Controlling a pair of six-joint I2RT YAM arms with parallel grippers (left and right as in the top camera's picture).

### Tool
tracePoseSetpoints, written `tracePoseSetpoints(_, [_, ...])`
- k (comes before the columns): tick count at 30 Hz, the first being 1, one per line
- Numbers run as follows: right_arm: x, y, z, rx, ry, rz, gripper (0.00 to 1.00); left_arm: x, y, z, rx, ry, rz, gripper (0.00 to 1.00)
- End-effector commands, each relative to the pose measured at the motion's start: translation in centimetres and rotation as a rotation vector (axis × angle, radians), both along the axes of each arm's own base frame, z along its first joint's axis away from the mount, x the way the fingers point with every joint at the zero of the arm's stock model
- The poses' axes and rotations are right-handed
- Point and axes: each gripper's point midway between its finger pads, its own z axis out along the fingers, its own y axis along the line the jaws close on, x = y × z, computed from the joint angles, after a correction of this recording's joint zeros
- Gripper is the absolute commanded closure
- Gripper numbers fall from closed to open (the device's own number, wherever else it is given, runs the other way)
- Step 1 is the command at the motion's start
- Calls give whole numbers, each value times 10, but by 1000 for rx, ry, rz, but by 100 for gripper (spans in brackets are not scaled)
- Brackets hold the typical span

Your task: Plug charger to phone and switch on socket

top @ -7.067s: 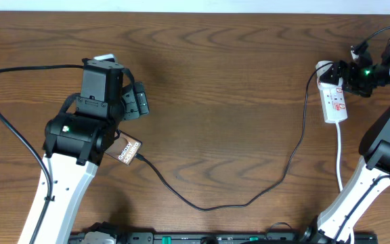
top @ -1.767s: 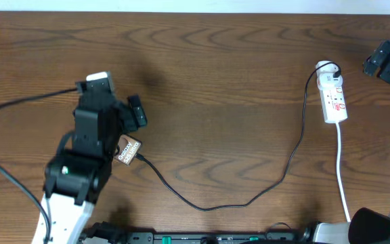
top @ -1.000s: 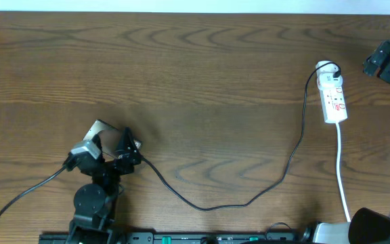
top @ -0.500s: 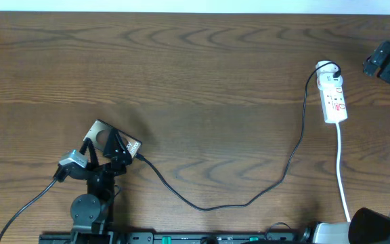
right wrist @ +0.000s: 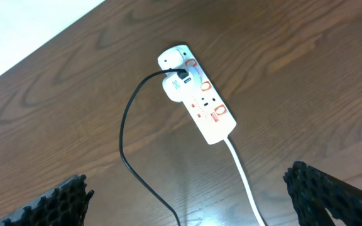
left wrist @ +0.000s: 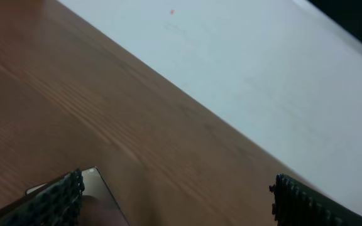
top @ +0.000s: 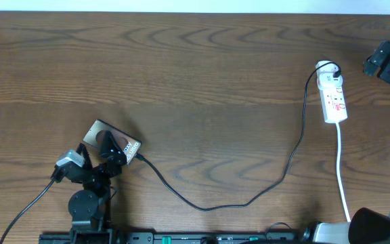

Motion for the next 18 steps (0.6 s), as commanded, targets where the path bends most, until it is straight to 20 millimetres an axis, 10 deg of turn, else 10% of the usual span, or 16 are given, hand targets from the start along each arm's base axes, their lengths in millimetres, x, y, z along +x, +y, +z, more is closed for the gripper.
tracePoseSetpoints(1, [-2, 1, 5, -3, -13, -8, 1, -1, -6, -17, 119, 73, -54, 7])
tracePoseSetpoints(18, [-2, 1, 5, -3, -14, -8, 1, -1, -8, -18, 304, 99, -88, 6])
